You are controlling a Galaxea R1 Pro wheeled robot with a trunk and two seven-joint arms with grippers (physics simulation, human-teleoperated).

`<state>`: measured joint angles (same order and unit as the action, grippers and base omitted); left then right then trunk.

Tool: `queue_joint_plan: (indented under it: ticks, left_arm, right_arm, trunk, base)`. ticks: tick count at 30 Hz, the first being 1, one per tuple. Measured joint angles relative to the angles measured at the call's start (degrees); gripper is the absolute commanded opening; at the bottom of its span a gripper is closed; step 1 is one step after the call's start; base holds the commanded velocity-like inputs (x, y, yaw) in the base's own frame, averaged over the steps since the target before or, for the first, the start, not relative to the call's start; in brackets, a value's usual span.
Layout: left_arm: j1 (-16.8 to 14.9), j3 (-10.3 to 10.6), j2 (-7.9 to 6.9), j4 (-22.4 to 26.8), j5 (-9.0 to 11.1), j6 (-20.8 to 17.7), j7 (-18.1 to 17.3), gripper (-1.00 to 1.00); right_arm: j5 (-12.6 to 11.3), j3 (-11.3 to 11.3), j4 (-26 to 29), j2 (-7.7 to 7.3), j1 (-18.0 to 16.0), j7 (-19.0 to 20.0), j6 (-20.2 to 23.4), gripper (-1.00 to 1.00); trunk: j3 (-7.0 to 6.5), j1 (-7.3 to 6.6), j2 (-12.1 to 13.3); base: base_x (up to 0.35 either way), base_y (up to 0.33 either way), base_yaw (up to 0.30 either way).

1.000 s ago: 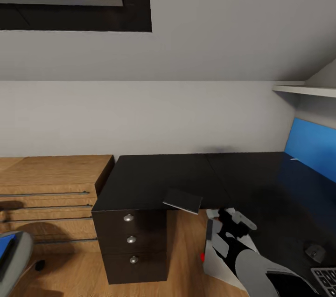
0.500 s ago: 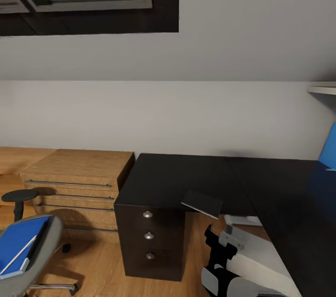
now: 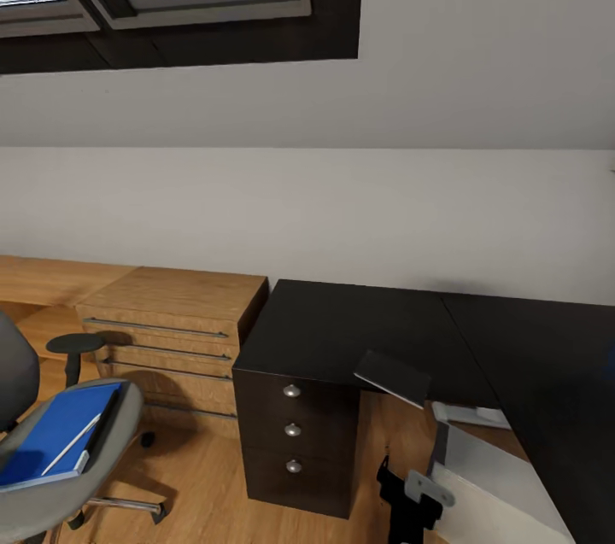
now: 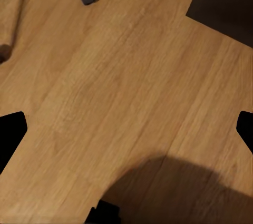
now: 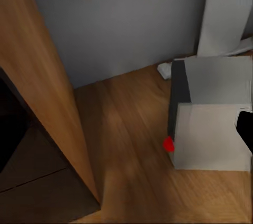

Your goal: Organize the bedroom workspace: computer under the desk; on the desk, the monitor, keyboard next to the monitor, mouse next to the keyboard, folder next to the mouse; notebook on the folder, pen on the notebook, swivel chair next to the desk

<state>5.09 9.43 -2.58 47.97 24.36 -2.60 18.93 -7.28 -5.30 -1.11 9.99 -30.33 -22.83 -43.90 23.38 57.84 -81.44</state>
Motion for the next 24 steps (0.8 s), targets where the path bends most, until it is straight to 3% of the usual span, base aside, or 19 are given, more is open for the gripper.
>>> queue_joint_plan:
  ticks: [3,5,9,15,17,24]
  left_arm:
    - [0.0,0.03,0.32,-0.18,0.0,0.04,0.0,1.0]
    - [0.0,0.1,0.51,-0.7,-0.26,0.18,0.0,1.0]
    - [0.0,0.62,0.68,-0.89,-1.29,0.3,0.0,1.0]
    - [0.0,2.43,0.85,-1.05,-3.29,0.48,0.14,1.0]
    - [0.01,3.17,0.91,-1.16,-3.99,1.87,0.23,1.0]
    - [0.02,3.54,0.97,-2.54,-4.23,2.85,0.22,1.0]
  right_arm:
    - [0.22,0.03,0.0,0.0,1.21,0.05,0.09,1.0]
    - [0.17,-0.06,-0.06,-1.11,2.51,0.07,0.36,1.0]
    - [0.24,0.13,-0.09,-1.74,2.99,0.58,1.02,1.0]
    - [0.06,0.11,-0.09,-2.28,3.24,4.84,3.0,1.0]
    - [-0.12,0.1,-0.09,-2.34,3.3,8.86,3.77,1.0]
    - [-0.17,0.08,-0.09,-2.19,3.33,10.47,3.97,1.0]
  trunk:
    - [0.0,0.0,0.0]
    - [0.0,0.0,0.0]
    - [0.0,0.0,0.0]
    - [0.0,0.0,0.0]
    - [0.01,0.01,0.01]
    - [0.09,0.02,0.01]
  base:
    - [0.0,0.0,0.014]
    - [0.0,0.0,0.004]
    - [0.0,0.0,0.002]
    - [-0.002,0.002,0.0]
    - [-0.154,0.142,-0.055]
    - [-0.195,0.178,-0.015]
